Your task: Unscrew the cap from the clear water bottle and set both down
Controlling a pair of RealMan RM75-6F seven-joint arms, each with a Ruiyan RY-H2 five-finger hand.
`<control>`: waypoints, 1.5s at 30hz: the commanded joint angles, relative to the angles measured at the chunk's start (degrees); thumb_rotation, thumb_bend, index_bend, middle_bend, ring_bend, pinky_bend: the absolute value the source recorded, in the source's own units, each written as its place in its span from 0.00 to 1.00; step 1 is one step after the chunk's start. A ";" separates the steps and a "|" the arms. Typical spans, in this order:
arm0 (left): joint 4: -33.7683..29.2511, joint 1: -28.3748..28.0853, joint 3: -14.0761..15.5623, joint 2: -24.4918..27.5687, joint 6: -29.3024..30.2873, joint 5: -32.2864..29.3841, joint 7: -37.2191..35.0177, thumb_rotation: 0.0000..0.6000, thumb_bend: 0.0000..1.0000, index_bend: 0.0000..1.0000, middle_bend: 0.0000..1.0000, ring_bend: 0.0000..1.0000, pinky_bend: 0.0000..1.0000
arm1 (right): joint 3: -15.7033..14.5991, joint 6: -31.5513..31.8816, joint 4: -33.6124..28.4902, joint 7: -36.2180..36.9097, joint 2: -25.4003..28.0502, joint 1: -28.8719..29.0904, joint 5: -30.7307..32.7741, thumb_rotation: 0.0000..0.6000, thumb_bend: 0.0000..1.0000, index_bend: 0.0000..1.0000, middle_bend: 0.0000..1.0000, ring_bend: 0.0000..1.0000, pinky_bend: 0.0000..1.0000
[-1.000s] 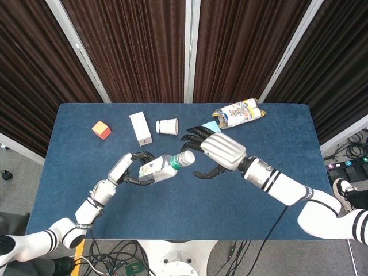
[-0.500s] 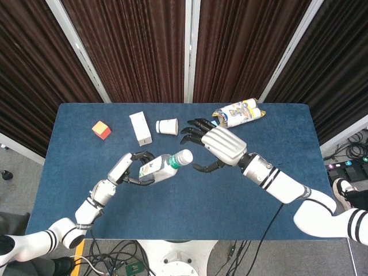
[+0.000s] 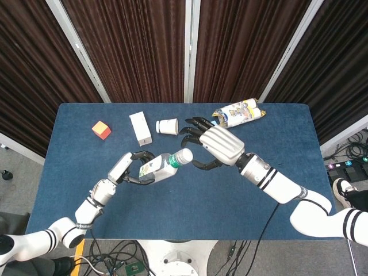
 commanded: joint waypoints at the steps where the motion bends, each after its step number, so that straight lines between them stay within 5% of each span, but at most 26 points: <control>1: -0.05 0.04 0.03 0.00 0.04 0.00 0.04 1.00 0.41 0.64 0.59 0.48 0.53 | -0.02 -0.15 -0.17 0.04 0.01 0.03 -0.02 0.94 0.27 0.36 0.19 0.03 0.02; 19: -0.07 -0.16 -0.07 0.21 -0.26 -0.06 -0.20 1.00 0.41 0.64 0.59 0.48 0.53 | 0.43 -0.55 0.29 -1.11 -0.82 0.59 0.39 1.00 0.28 0.41 0.21 0.06 0.02; 27: -0.13 -0.08 0.05 0.34 -0.19 -0.01 -0.61 1.00 0.41 0.64 0.59 0.48 0.53 | 0.85 1.24 0.14 -2.87 -1.68 0.06 0.94 1.00 0.38 0.51 0.25 0.10 0.06; 45: 0.83 0.13 0.85 0.98 -0.66 0.22 -2.43 1.00 0.41 0.64 0.59 0.48 0.53 | 1.24 5.11 -0.21 0.08 0.77 -2.42 -1.11 1.00 0.40 0.52 0.26 0.11 0.06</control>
